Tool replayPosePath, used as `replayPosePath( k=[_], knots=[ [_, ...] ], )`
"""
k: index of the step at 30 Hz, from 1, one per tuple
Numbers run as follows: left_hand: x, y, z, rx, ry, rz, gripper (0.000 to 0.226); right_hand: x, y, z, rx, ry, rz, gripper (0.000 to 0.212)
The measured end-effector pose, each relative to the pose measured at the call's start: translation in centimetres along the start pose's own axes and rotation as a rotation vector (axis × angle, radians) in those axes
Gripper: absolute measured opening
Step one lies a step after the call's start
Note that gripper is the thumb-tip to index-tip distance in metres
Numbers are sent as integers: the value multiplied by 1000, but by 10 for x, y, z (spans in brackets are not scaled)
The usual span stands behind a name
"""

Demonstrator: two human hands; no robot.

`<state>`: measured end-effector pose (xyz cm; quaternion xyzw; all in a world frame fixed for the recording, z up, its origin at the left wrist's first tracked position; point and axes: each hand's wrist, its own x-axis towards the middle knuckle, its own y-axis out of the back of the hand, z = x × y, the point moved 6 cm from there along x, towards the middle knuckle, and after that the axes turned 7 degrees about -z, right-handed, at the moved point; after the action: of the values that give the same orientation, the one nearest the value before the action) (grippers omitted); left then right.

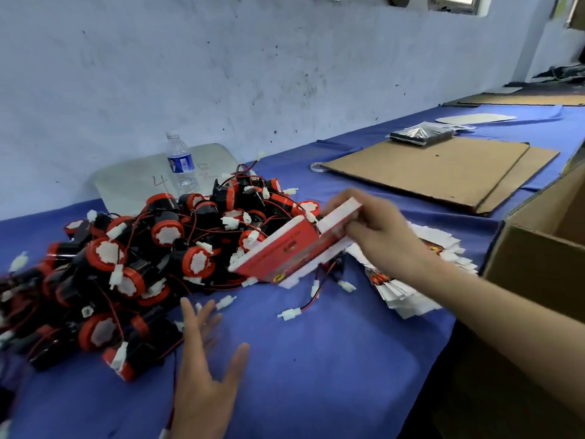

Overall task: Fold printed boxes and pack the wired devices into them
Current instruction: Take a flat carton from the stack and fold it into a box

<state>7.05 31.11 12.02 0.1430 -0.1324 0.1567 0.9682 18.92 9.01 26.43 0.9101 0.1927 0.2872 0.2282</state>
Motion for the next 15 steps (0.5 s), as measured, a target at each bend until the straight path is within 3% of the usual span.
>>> replayPosePath(
  k=[2,6,9,11,15],
  knots=[
    [-5,1,1,-52,8,40,109,-13,-61,8,247,-99,-65,36],
    [-12,-3,0,-74,-5,92,39,-33,-139,20,570,-290,-54,27],
    [-11,0,2,-134,-27,84,48,-38,-158,22,569,-353,25,46],
    [-10,5,4,-109,-46,107,58,-38,-159,18,602,-332,69,46],
    [-12,1,20,-89,-239,37,49,-37,-155,10,742,-189,98,43]
  ],
)
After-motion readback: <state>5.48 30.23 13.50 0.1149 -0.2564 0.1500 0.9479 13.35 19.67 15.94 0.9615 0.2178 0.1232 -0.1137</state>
